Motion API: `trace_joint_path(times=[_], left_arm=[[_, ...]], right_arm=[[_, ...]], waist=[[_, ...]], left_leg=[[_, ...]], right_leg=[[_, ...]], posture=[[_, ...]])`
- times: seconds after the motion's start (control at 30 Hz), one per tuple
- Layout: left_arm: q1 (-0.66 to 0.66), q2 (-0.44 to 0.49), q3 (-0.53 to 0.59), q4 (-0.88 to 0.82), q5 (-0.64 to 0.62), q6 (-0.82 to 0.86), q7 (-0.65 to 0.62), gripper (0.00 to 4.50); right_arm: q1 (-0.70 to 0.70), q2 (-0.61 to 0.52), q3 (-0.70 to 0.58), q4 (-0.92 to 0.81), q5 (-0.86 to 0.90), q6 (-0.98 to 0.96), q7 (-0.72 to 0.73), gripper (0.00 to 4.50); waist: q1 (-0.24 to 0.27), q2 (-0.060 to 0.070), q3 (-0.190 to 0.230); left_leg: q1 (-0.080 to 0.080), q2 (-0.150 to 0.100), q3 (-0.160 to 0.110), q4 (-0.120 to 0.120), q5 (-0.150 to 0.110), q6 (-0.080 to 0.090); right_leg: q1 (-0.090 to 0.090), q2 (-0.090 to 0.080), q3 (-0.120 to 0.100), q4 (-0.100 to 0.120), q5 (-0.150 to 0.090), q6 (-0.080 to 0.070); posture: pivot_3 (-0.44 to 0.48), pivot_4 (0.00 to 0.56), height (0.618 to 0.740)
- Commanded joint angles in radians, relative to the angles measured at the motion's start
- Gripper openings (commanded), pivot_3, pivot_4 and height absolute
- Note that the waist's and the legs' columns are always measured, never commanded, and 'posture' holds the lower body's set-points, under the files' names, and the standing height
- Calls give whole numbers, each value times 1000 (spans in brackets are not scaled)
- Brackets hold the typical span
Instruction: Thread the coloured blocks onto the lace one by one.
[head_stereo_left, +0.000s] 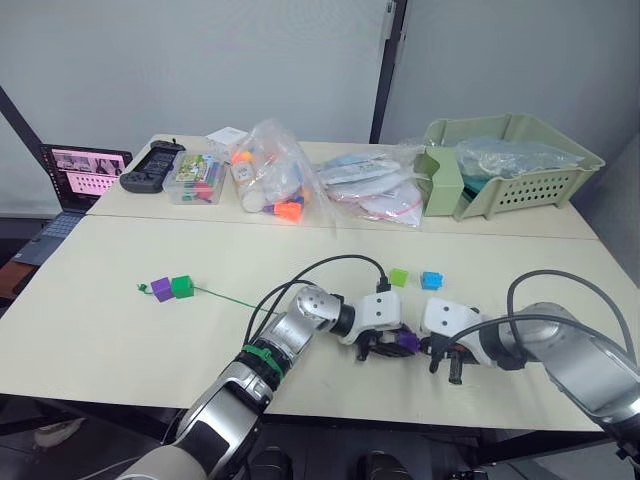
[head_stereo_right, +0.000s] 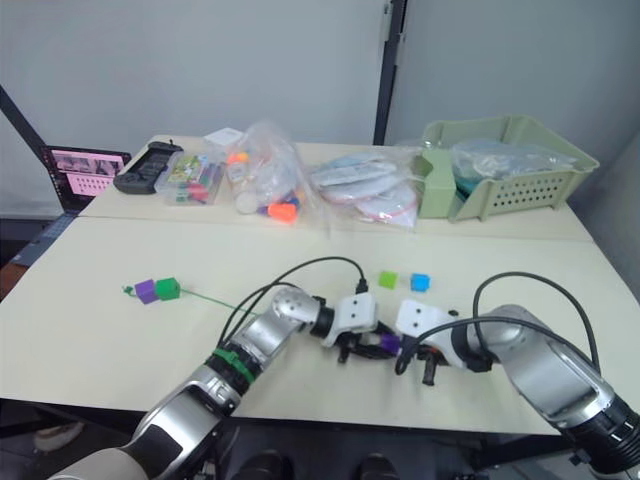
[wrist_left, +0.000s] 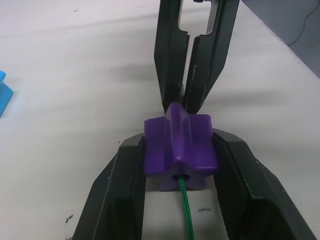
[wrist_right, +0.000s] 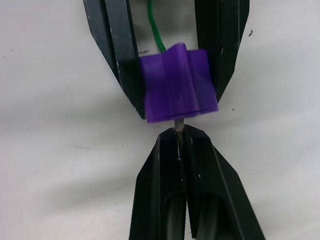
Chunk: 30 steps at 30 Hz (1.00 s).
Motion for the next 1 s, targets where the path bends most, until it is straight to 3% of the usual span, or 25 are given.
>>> trace_joint_path(times=[0.03, 0.27, 0.63, 0.8, 1.0], left_arm=[[-1, 14, 16, -58, -13, 3, -5, 1371], [20, 131, 59, -121, -39, 29, -40, 1371], [49, 482, 172, -65, -54, -40, -154, 1371], [18, 660, 211, 114, -29, -140, -207, 1371], [-40, 747, 228, 341, 0, -258, -217, 1370]], right_arm=[[-19, -12, -12, -12, -19, 4, 11, 0], [-49, 12, 0, -17, -22, 16, 29, 0], [-117, 20, 27, -8, -16, 23, 86, 0], [-134, 30, 33, 0, -16, 21, 101, 0], [-143, 41, 38, 12, -23, 10, 110, 0]], waist=[[0, 0, 0], [-5, 0, 0], [-27, 0, 0], [-33, 0, 0], [-30, 0, 0]], left_leg=[[0, 0, 0, 0, 0, 0], [0, 0, 0, 0, 0, 0], [2, 2, 0, -1, 0, 0], [5, 2, 1, -2, 0, 0], [5, 2, 1, -2, 0, 0]], right_leg=[[0, 0, 0, 0, 0, 0], [0, 0, 0, 1, 0, 0], [-1, 1, -1, 3, 0, -1], [-1, 1, -1, 5, 0, -1], [-1, 0, -1, 6, 0, -1]], posture=[[0, 150, 737], [0, 150, 737], [0, 150, 737], [0, 150, 737], [0, 150, 737]])
